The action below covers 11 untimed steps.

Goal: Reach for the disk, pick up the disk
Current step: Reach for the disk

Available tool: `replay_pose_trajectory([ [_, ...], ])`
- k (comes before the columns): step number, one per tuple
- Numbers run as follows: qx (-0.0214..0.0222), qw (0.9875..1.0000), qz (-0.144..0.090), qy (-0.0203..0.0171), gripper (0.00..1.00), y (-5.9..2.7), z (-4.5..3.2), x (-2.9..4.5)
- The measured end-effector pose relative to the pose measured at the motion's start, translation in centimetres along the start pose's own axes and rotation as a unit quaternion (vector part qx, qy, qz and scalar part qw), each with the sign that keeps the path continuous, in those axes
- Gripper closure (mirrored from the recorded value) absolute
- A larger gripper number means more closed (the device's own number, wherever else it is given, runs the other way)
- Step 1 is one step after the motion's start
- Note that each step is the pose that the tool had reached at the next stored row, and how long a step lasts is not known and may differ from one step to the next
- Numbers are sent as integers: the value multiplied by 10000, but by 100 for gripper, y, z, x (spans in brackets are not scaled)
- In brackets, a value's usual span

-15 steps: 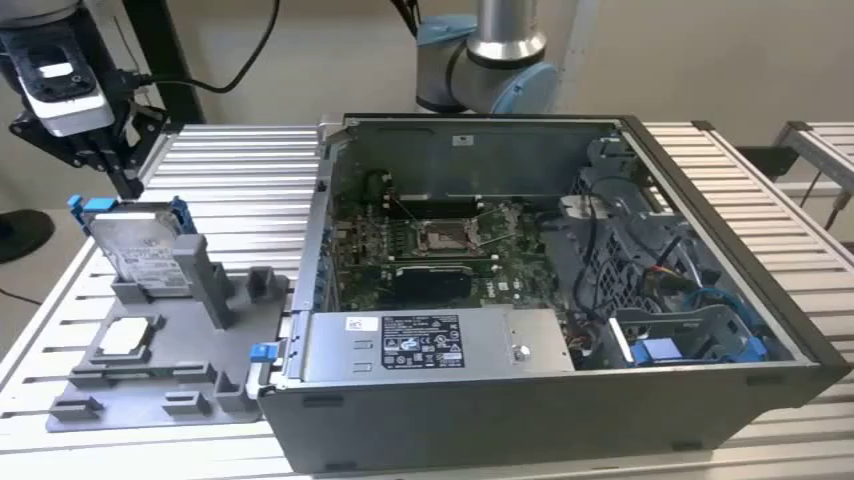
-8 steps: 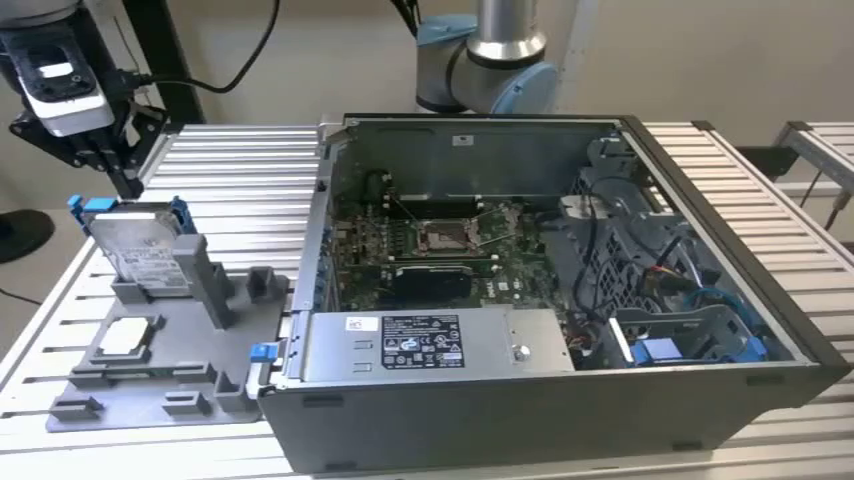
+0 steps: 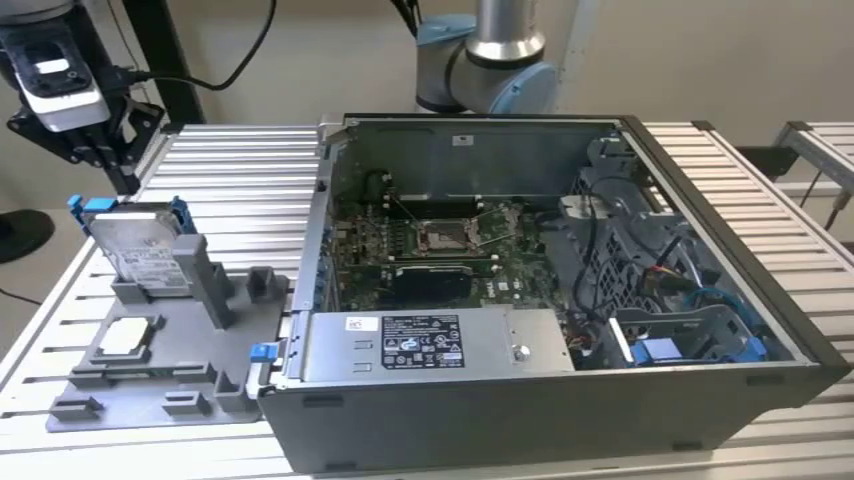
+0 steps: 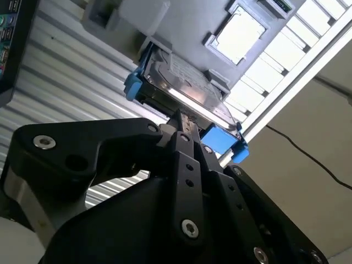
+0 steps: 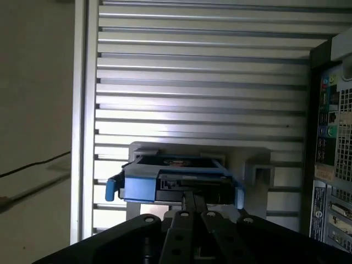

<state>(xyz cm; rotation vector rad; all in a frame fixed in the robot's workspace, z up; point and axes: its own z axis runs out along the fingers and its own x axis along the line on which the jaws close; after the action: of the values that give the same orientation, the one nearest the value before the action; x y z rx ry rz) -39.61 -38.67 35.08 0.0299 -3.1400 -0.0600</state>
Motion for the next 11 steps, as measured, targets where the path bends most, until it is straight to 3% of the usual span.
replay_pose_trajectory([
  [5,0,10000,1,0,100,83,9,132],
  [11,0,10000,0,0,100,93,13,273],
])
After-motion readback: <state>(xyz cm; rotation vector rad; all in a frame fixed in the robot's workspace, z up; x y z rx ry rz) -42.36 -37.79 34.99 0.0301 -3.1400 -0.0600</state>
